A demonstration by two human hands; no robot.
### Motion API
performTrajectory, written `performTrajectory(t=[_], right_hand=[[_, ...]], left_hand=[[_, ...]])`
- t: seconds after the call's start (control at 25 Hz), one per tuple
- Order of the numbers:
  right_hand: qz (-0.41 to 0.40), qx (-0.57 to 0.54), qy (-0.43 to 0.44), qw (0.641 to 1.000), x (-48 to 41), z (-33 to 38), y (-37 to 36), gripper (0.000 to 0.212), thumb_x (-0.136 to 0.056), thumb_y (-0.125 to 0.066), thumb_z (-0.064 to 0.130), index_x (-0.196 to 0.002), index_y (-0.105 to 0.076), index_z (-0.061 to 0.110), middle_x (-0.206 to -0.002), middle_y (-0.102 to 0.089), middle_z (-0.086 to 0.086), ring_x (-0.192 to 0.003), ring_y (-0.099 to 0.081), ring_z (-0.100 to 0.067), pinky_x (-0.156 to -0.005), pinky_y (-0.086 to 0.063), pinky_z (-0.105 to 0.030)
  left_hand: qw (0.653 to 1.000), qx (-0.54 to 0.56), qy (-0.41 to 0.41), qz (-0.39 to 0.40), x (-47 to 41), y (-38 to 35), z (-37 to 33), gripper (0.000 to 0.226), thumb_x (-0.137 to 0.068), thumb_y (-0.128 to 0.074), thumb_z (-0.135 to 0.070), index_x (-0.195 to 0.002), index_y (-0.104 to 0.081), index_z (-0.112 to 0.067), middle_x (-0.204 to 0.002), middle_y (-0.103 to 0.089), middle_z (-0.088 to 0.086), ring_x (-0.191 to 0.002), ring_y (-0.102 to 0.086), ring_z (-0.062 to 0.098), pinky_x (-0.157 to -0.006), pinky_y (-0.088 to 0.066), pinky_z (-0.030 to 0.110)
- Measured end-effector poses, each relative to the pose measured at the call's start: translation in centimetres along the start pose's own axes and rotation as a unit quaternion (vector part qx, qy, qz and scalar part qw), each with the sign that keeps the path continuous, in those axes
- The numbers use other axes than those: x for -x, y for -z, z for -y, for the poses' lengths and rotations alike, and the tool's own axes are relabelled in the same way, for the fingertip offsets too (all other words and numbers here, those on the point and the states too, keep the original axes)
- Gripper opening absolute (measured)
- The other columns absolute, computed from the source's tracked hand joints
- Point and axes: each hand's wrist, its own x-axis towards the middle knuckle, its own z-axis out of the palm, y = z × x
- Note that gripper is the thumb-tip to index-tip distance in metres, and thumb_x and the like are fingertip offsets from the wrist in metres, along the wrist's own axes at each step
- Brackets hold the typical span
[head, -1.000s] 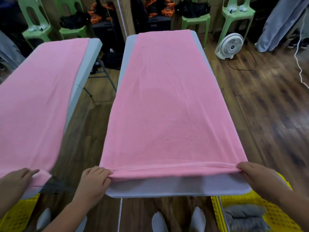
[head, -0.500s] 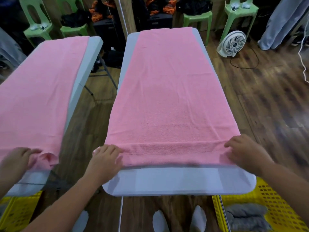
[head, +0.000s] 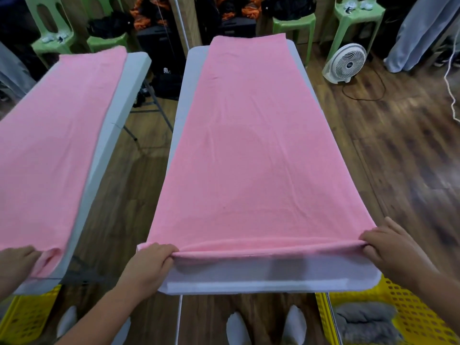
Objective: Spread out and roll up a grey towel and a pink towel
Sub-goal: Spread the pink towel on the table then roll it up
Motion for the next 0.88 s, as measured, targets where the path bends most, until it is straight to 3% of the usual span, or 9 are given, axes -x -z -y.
performTrajectory(t=[0.08,0.2,0.28,0.36,0.44,0.52,0.56,0.76,0.88], right_hand=[[0.041,-0.05,-0.043,0.997,-1.2,-0.2,0.5,0.032,-0.085,-0.033,0.043,-0.073,-0.057,0.025,-0.061,-0.058,-0.001,-0.07,-0.055,-0.026,-0.087,-0.037,-0.042],[0.047,-0.06,-0.128,0.989,-5.1,0.0,1.0,0.02,-0.087,-0.055,0.034,-0.077,-0.065,0.02,-0.066,-0.067,-0.008,-0.071,-0.061,-0.037,-0.068,-0.039,-0.038],[-0.029,0.015,-0.081,0.996,-6.4,0.1,1.0,0.019,-0.082,-0.058,0.03,-0.088,-0.071,0.017,-0.08,-0.07,-0.007,-0.079,-0.063,-0.037,-0.073,-0.048,-0.042],[-0.052,0.03,0.036,0.998,-5.4,0.5,0.5,0.029,-0.079,-0.054,0.033,-0.096,-0.072,0.017,-0.095,-0.069,-0.004,-0.09,-0.063,-0.033,-0.082,-0.05,-0.048],[-0.01,0.034,0.104,0.994,-3.2,1.2,-0.8,0.044,-0.075,-0.056,0.037,-0.111,-0.07,0.017,-0.114,-0.066,-0.002,-0.104,-0.06,-0.028,-0.089,-0.05,-0.047],[0.029,0.041,0.063,0.997,-2.4,0.9,-2.4,0.053,-0.075,-0.052,0.037,-0.122,-0.066,0.019,-0.126,-0.063,-0.001,-0.113,-0.058,-0.028,-0.096,-0.048,-0.047],[0.025,0.028,0.031,0.999,-2.6,0.7,-2.9,0.048,-0.077,-0.049,0.035,-0.119,-0.068,0.02,-0.122,-0.065,-0.001,-0.11,-0.059,-0.03,-0.096,-0.047,-0.047],[0.001,-0.027,0.02,0.999,-2.2,1.9,-0.4,0.019,-0.079,-0.045,0.035,-0.077,-0.061,0.025,-0.074,-0.06,0.005,-0.076,-0.058,-0.026,-0.08,-0.039,-0.036],[0.074,-0.07,-0.069,0.992,-2.6,1.1,0.9,0.019,-0.081,-0.045,0.039,-0.09,-0.06,0.033,-0.079,-0.061,0.003,-0.079,-0.059,-0.025,-0.067,-0.044,-0.037]], left_hand=[[0.999,0.005,-0.003,0.038,-1.3,1.3,0.0,0.018,-0.101,-0.038,-0.034,-0.1,-0.055,-0.04,-0.088,-0.065,-0.015,-0.079,-0.058,0.0,-0.068,-0.043,0.018],[0.998,-0.028,0.042,0.038,-4.7,2.6,0.6,0.012,-0.103,-0.043,-0.036,-0.106,-0.055,-0.039,-0.087,-0.065,-0.015,-0.077,-0.059,-0.001,-0.068,-0.045,0.017],[0.994,-0.094,0.029,-0.054,-5.6,2.2,1.1,0.021,-0.102,-0.044,-0.035,-0.113,-0.062,-0.031,-0.102,-0.068,-0.009,-0.092,-0.062,0.009,-0.086,-0.051,0.028],[0.983,-0.14,-0.034,-0.111,-4.3,0.9,0.7,0.024,-0.096,-0.048,-0.034,-0.111,-0.065,-0.025,-0.109,-0.067,-0.004,-0.102,-0.06,0.019,-0.098,-0.048,0.043],[0.983,-0.15,-0.082,-0.061,-1.9,-0.6,0.3,0.036,-0.087,-0.052,-0.039,-0.118,-0.065,-0.025,-0.119,-0.065,-0.003,-0.111,-0.057,0.02,-0.105,-0.044,0.046],[0.988,-0.145,-0.051,-0.017,-0.8,-1.7,0.7,0.056,-0.081,-0.05,-0.044,-0.133,-0.06,-0.023,-0.134,-0.058,-0.001,-0.123,-0.053,0.023,-0.108,-0.042,0.049],[0.99,-0.139,-0.025,-0.028,-0.9,-1.8,1.0,0.056,-0.083,-0.047,-0.043,-0.134,-0.059,-0.022,-0.136,-0.058,0.001,-0.124,-0.053,0.023,-0.106,-0.044,0.05],[0.994,-0.056,0.033,-0.087,-1.4,-1.0,1.1,0.035,-0.091,-0.035,-0.038,-0.096,-0.067,-0.026,-0.1,-0.07,-0.006,-0.093,-0.064,0.018,-0.085,-0.052,0.041],[0.998,-0.019,0.019,-0.058,-2.4,0.6,0.4,0.018,-0.092,-0.04,-0.034,-0.084,-0.056,-0.034,-0.078,-0.062,-0.014,-0.071,-0.056,0.007,-0.084,-0.054,0.044]])
